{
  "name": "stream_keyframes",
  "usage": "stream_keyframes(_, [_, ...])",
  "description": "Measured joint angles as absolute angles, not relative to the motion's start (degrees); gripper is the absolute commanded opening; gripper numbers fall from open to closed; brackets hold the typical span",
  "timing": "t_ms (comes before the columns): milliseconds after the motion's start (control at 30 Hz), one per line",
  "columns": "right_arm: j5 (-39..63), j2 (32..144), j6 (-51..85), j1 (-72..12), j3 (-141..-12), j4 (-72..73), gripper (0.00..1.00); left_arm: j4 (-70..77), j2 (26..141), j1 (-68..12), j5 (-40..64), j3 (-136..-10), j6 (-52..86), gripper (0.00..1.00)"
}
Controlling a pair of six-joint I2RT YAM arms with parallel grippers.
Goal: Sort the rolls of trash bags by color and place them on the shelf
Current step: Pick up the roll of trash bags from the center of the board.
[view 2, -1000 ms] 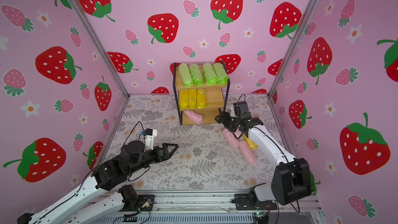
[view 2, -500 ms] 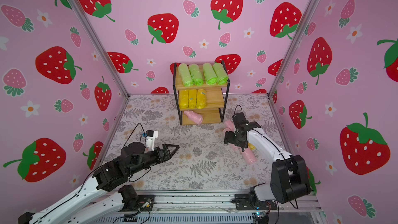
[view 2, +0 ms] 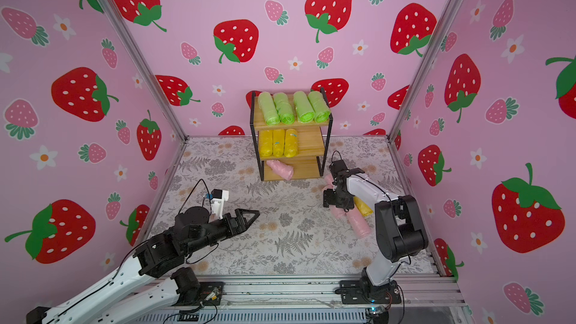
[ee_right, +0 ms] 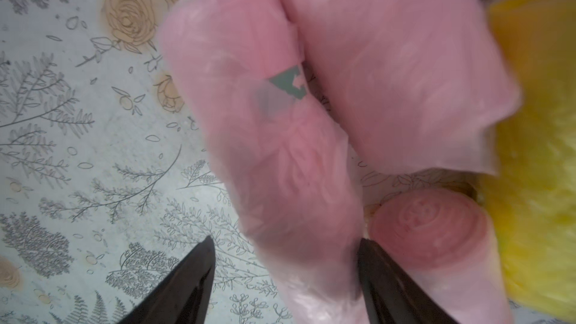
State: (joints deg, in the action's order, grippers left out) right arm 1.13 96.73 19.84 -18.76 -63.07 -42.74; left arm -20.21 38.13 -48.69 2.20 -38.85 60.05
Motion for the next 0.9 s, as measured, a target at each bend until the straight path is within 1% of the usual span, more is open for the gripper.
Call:
stream_keyframes(233, [2.02, 99.63, 19.9, -19.94, -62.39, -41.3, 0.74, -19.07, 42.54, -49.04, 2.72, -38.85, 60.05, 0.95])
stream_keyframes(300, [2.0, 100.18, 20.1, -20.27, -62.39, -41.08, 0.7, -18.7, 43.38, -49.19, 3.01, -38.87, 60.05, 0.95])
stream_keyframes(333, [2.02, 100.38, 20.16, -20.4, -62.39, -40.99, 0.68, -18.44, 43.66, -49.25, 3.05, -38.87, 60.07, 0.95])
stream_keyframes(367, [2.0, 100.55, 20.36, -20.53, -62.39, -40.88, 0.62, -18.2, 43.94, -49.36, 3.09, -38.87, 60.07, 0.95])
stream_keyframes(500, [2.28, 100.71, 21.47, -20.82, -62.37, -40.23, 0.28, -17.74, 44.42, -49.74, 3.07, -38.87, 60.12, 0.95])
stream_keyframes(600, [2.37, 100.03, 22.55, -21.19, -62.28, -40.1, 0.11, -17.65, 44.53, -49.89, 3.07, -38.87, 60.12, 0.96])
stream_keyframes(700, [2.7, 98.43, 23.51, -21.5, -61.28, -40.66, 0.0, -17.04, 44.8, -49.91, 3.14, -38.87, 60.05, 0.98])
stream_keyframes(800, [3.64, 94.37, 24.27, -21.74, -60.75, -42.65, 0.0, -15.49, 45.52, -50.06, 3.84, -38.87, 59.61, 1.0])
stream_keyframes(900, [5.76, 87.02, 24.88, -21.8, -60.66, -45.06, 0.0, -13.65, 46.89, -50.15, 5.08, -39.0, 58.89, 1.0])
